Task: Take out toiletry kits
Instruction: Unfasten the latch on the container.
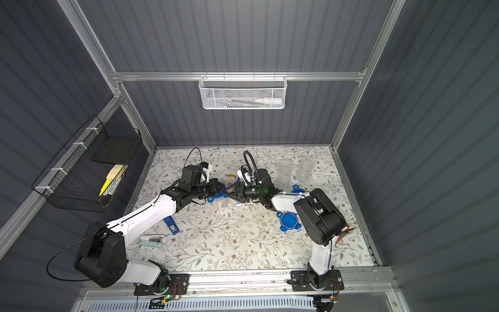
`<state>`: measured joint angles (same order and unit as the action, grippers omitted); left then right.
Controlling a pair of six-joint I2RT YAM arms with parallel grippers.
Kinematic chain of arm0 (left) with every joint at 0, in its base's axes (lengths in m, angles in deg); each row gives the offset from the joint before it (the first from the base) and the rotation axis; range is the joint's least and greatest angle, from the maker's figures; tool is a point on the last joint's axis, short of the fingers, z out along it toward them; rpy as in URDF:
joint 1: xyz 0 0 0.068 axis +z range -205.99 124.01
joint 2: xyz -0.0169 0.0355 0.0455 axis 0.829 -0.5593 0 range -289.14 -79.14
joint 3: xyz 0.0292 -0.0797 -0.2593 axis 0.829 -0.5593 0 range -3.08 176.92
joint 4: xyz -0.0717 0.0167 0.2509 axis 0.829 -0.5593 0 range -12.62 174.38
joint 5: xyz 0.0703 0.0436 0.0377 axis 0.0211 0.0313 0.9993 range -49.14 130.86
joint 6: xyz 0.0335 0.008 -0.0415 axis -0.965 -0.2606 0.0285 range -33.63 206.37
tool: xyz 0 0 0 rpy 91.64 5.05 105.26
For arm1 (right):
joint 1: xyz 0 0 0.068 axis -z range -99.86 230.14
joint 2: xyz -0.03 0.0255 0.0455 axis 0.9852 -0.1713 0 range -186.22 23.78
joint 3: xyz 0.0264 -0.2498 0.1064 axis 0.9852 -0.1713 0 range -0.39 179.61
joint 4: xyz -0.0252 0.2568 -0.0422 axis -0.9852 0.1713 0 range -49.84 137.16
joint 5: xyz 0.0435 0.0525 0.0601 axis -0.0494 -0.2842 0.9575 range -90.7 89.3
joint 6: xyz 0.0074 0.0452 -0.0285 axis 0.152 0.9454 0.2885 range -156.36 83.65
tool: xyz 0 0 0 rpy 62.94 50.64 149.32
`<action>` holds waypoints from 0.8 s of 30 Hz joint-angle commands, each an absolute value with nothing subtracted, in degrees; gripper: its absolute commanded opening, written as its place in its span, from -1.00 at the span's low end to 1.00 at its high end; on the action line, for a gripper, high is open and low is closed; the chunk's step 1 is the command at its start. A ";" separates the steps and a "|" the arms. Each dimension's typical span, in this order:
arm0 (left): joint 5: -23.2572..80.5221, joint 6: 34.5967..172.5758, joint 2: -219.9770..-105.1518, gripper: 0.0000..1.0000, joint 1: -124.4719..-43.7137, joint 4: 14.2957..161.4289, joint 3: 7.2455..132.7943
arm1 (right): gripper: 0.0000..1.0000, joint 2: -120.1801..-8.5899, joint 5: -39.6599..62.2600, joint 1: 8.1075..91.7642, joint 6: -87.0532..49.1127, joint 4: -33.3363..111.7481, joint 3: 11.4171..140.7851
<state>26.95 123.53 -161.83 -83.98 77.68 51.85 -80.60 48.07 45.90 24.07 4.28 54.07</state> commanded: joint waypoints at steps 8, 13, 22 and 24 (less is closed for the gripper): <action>30.67 123.98 -165.54 -1.00 -83.86 61.60 46.66 | 0.08 -76.31 50.18 45.69 23.58 -1.16 53.66; 31.02 123.93 -164.49 -1.00 -83.86 60.95 46.65 | 0.08 -76.64 50.19 45.73 23.65 -1.24 53.75; 31.46 123.75 -162.60 -1.00 -83.86 59.18 47.82 | 0.08 -77.48 50.17 45.69 23.67 -0.73 54.02; 31.48 123.72 -161.97 -1.00 -83.86 58.55 48.68 | 0.08 -77.60 50.10 45.73 23.67 -0.63 54.01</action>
<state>27.82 123.73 -159.58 -84.13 74.66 51.28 -77.08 49.28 45.86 24.05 0.72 53.65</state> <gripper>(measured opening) 0.047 0.540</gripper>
